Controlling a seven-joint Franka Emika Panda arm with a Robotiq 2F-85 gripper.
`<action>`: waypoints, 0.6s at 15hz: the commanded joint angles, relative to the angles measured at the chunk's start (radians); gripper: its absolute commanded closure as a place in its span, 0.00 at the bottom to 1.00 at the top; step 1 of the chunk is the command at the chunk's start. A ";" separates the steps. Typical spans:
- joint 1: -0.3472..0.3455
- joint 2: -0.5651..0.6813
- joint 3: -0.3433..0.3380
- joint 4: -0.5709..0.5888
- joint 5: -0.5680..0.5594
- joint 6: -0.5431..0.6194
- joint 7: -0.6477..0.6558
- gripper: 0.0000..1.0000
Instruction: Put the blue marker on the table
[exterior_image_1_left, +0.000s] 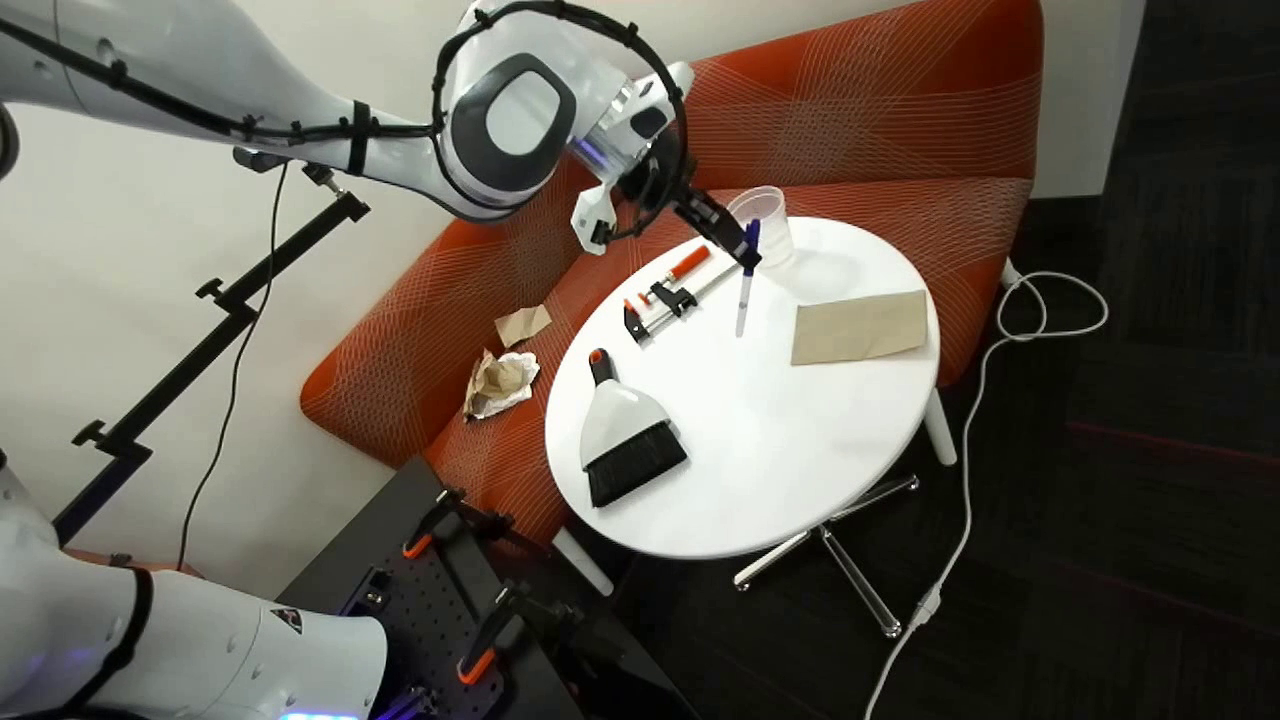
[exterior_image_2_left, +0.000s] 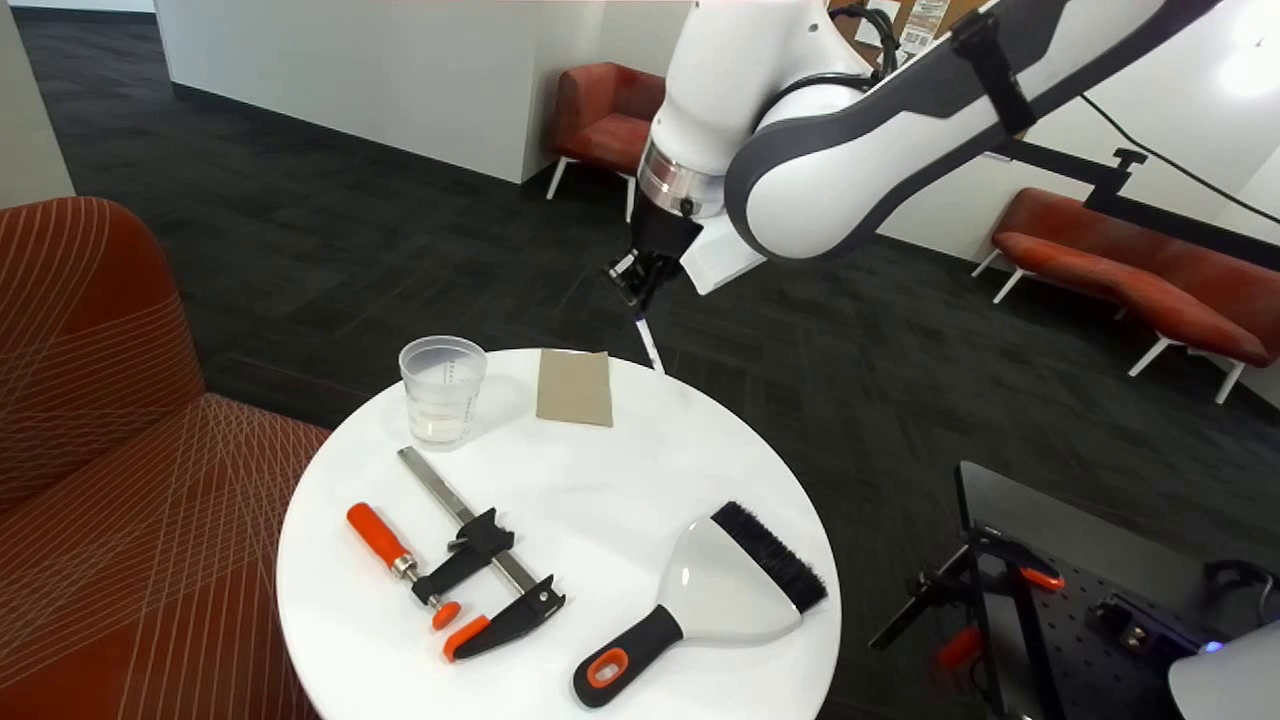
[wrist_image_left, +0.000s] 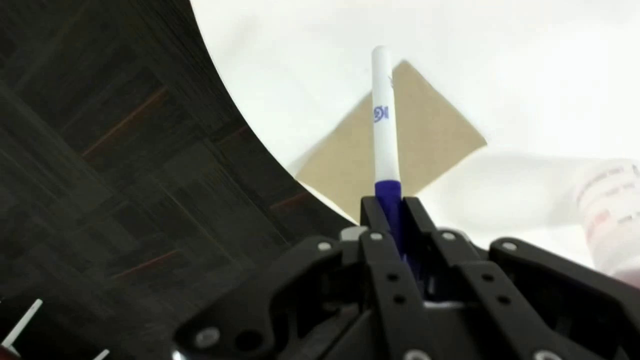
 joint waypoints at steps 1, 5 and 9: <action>-0.037 0.036 0.048 0.029 -0.050 -0.111 0.021 0.96; -0.073 0.098 0.091 0.053 -0.063 -0.183 0.009 0.96; -0.104 0.170 0.118 0.083 -0.065 -0.225 -0.012 0.96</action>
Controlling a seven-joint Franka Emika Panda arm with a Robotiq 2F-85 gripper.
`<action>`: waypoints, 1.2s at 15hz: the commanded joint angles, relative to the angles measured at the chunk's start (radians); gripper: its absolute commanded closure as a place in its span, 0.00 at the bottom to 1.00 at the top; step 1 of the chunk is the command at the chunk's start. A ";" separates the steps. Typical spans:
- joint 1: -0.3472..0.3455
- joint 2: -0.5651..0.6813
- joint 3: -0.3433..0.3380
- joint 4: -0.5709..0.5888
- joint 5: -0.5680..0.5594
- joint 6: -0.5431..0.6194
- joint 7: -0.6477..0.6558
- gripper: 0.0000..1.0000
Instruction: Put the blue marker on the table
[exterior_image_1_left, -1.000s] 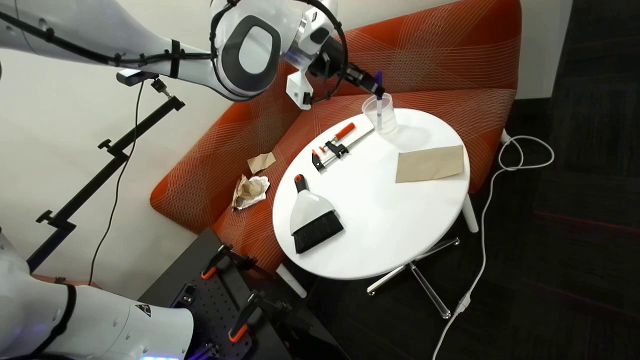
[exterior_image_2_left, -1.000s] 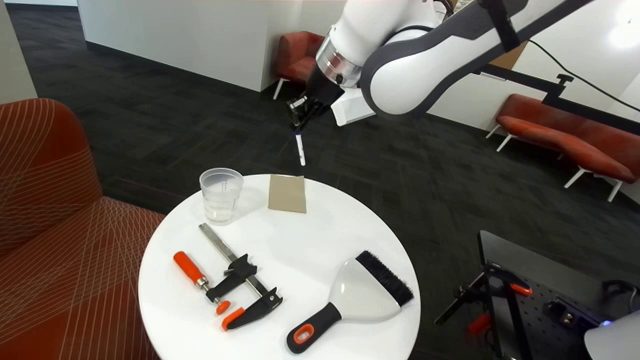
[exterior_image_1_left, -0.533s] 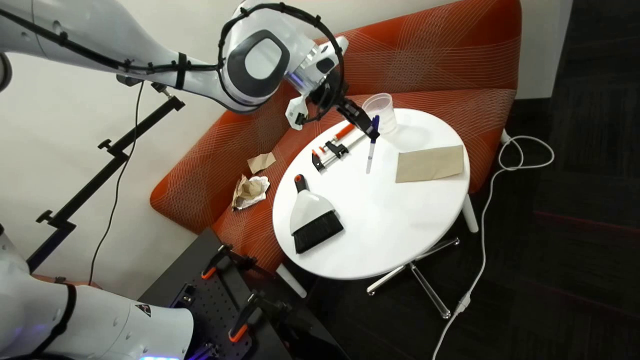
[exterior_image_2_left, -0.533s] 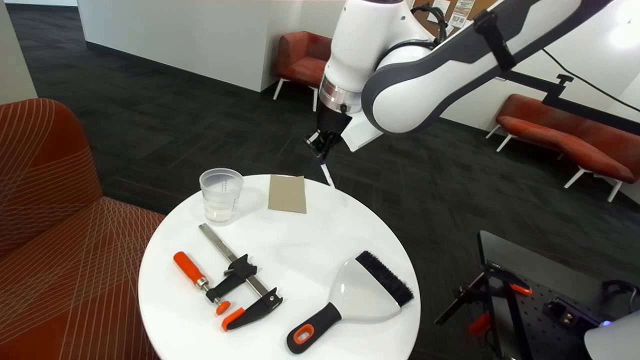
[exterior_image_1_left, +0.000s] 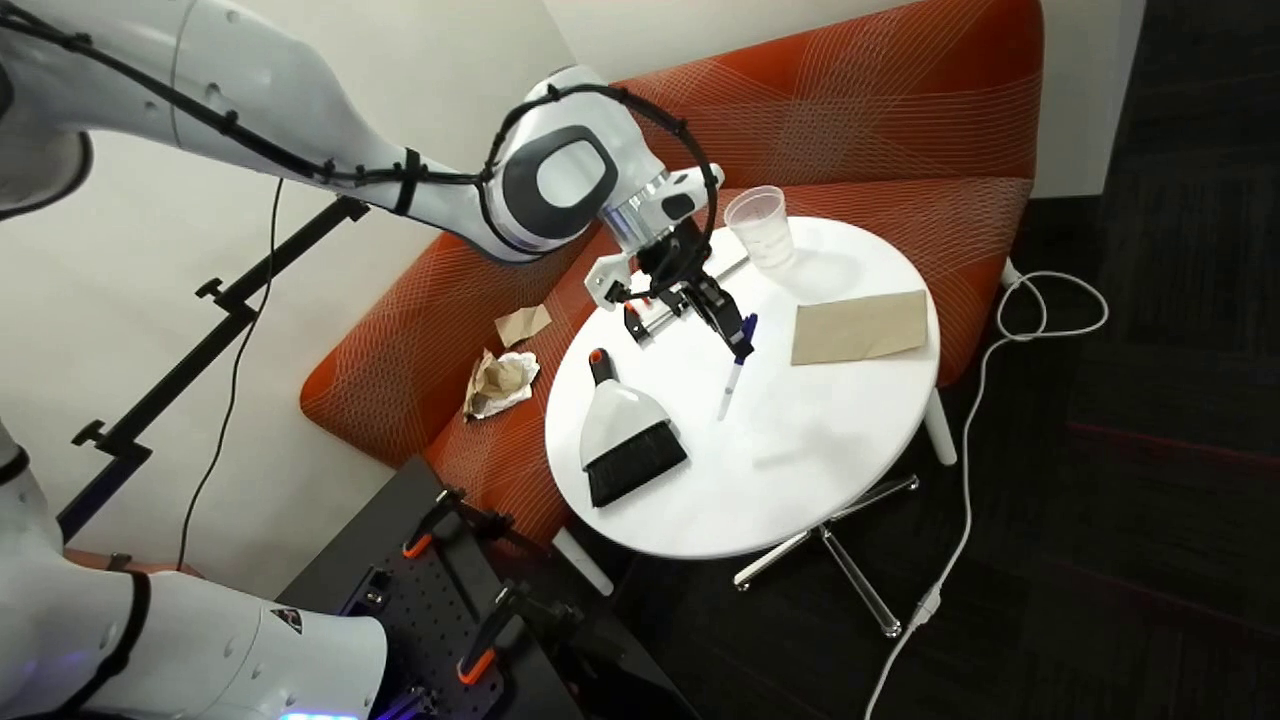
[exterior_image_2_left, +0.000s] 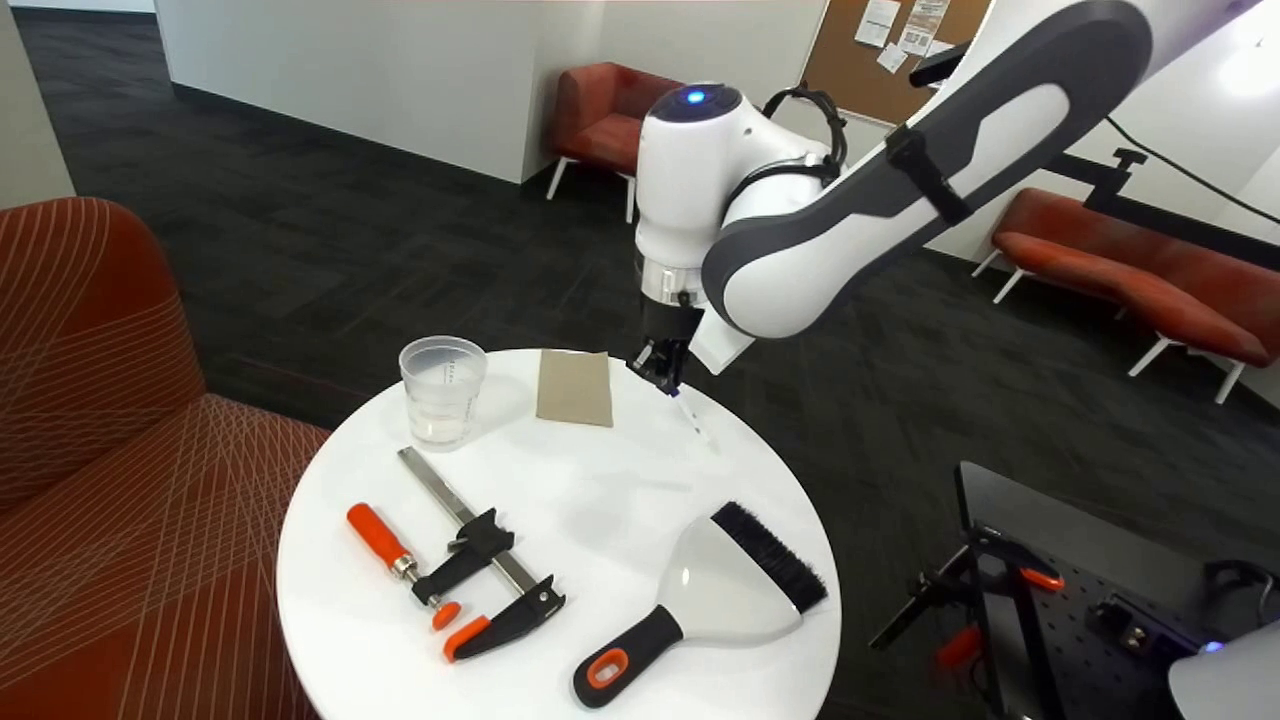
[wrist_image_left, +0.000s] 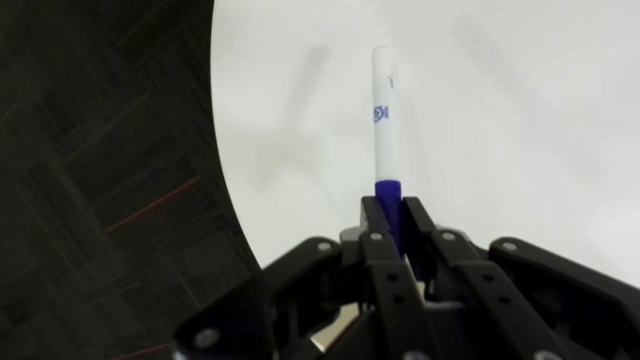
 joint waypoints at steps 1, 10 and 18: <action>-0.040 0.062 0.035 0.058 -0.024 -0.068 -0.018 0.96; -0.044 0.098 0.040 0.075 -0.044 -0.092 -0.027 0.45; -0.034 0.026 0.028 0.039 -0.080 -0.049 -0.010 0.00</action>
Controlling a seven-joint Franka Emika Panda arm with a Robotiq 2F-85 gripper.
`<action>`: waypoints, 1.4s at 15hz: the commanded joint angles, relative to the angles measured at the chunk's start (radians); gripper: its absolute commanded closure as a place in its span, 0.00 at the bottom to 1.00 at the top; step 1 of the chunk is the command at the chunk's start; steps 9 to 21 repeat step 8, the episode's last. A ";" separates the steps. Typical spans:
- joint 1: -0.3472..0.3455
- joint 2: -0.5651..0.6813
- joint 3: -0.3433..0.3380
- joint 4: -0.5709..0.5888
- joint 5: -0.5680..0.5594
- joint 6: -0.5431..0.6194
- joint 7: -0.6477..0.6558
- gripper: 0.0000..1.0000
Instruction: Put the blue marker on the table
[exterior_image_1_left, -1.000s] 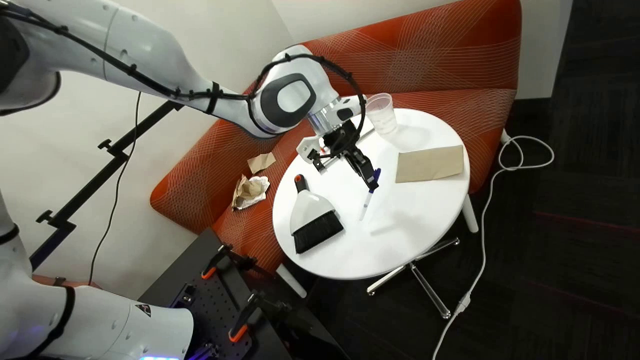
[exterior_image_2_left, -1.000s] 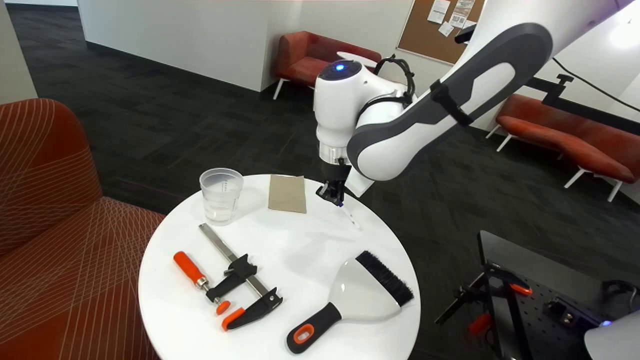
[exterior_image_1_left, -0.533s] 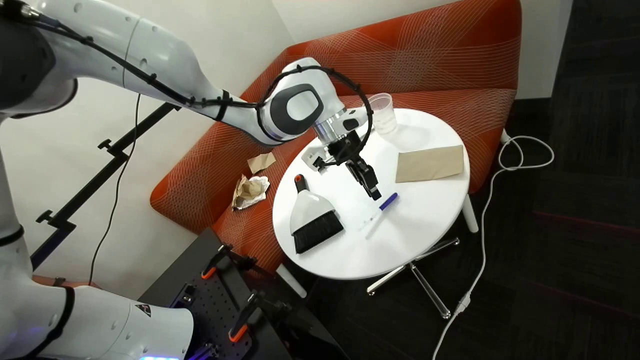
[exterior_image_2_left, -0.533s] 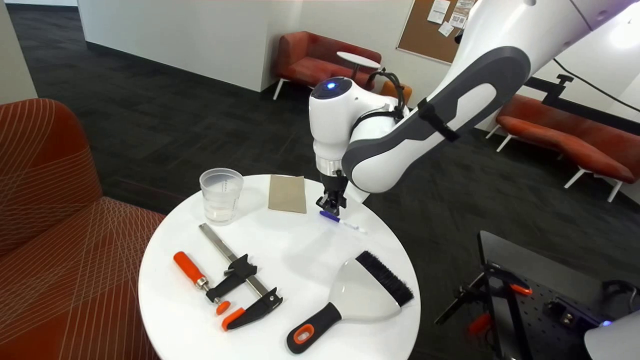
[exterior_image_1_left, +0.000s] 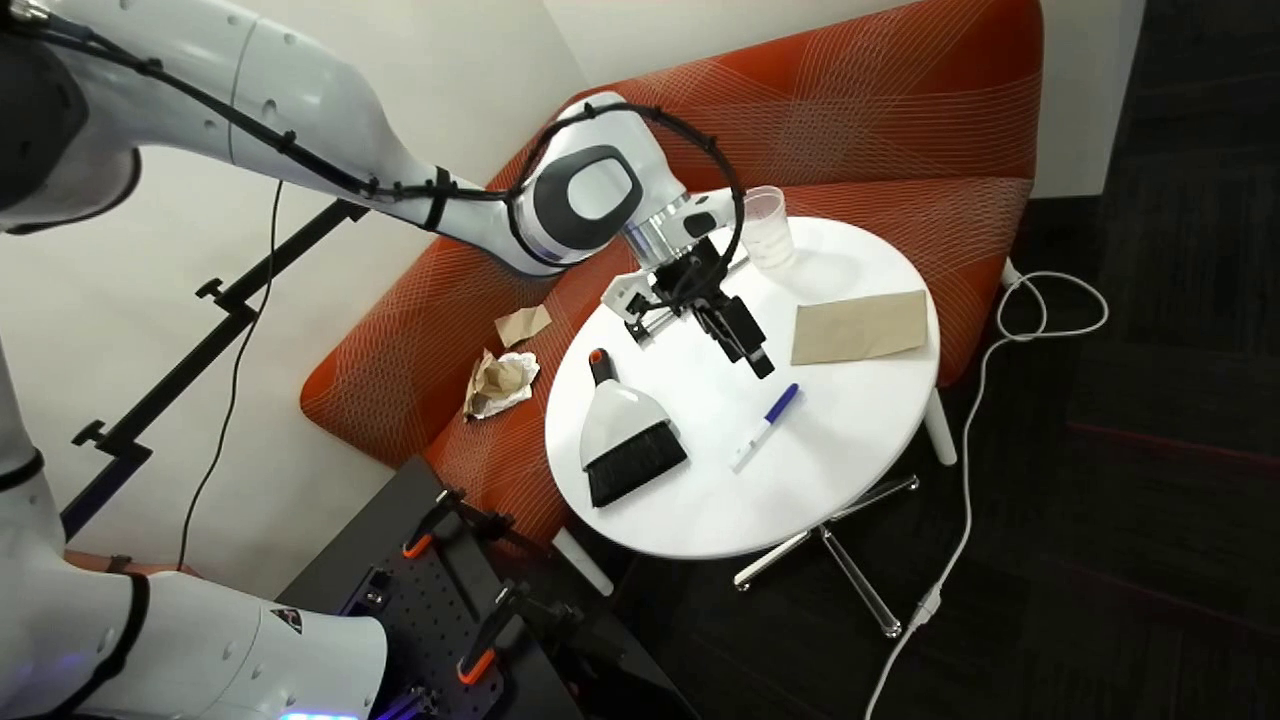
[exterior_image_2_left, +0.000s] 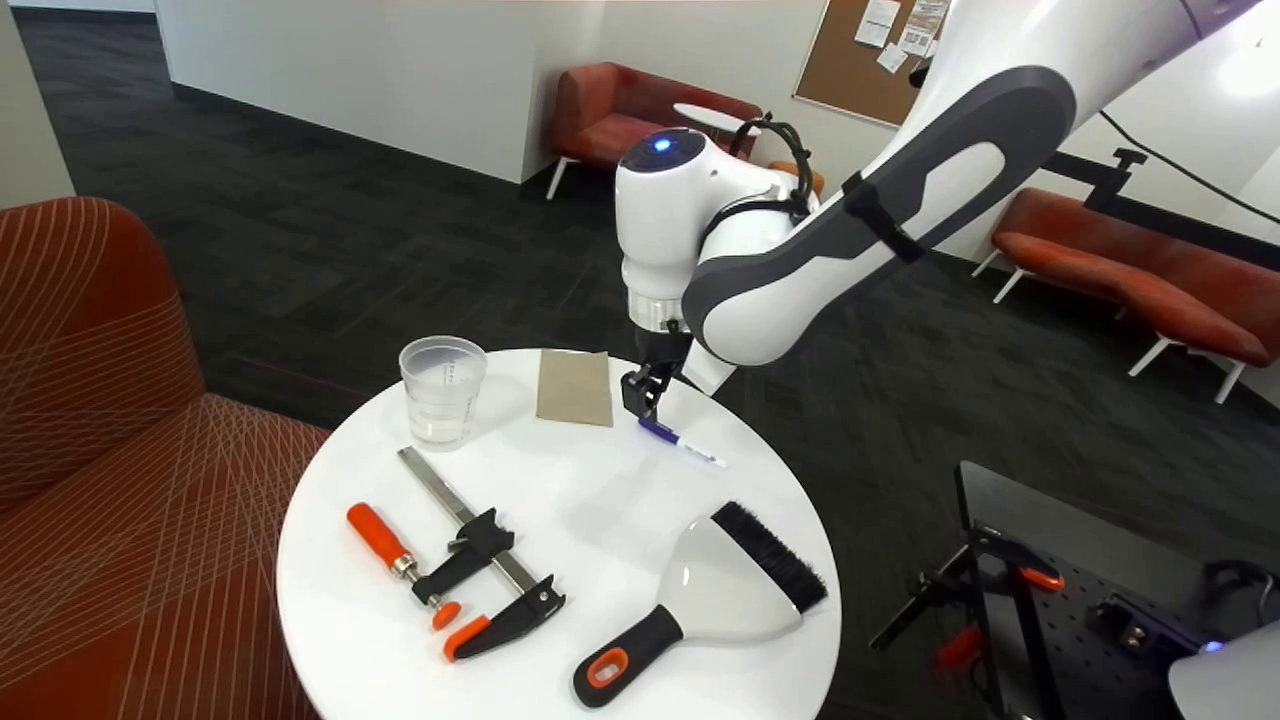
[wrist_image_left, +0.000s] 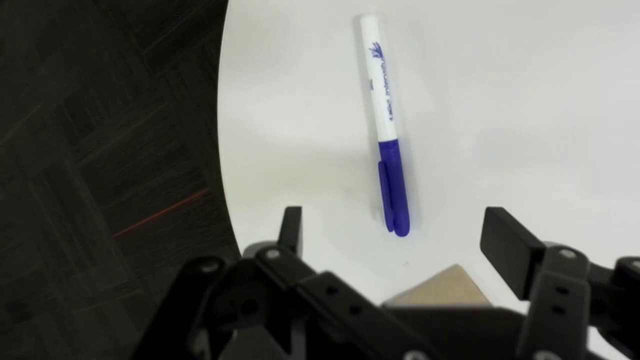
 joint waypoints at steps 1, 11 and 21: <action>0.001 -0.065 -0.001 -0.034 -0.037 0.003 0.000 0.00; -0.013 -0.050 0.014 0.001 -0.040 -0.005 0.007 0.00; -0.013 -0.050 0.014 0.001 -0.040 -0.005 0.007 0.00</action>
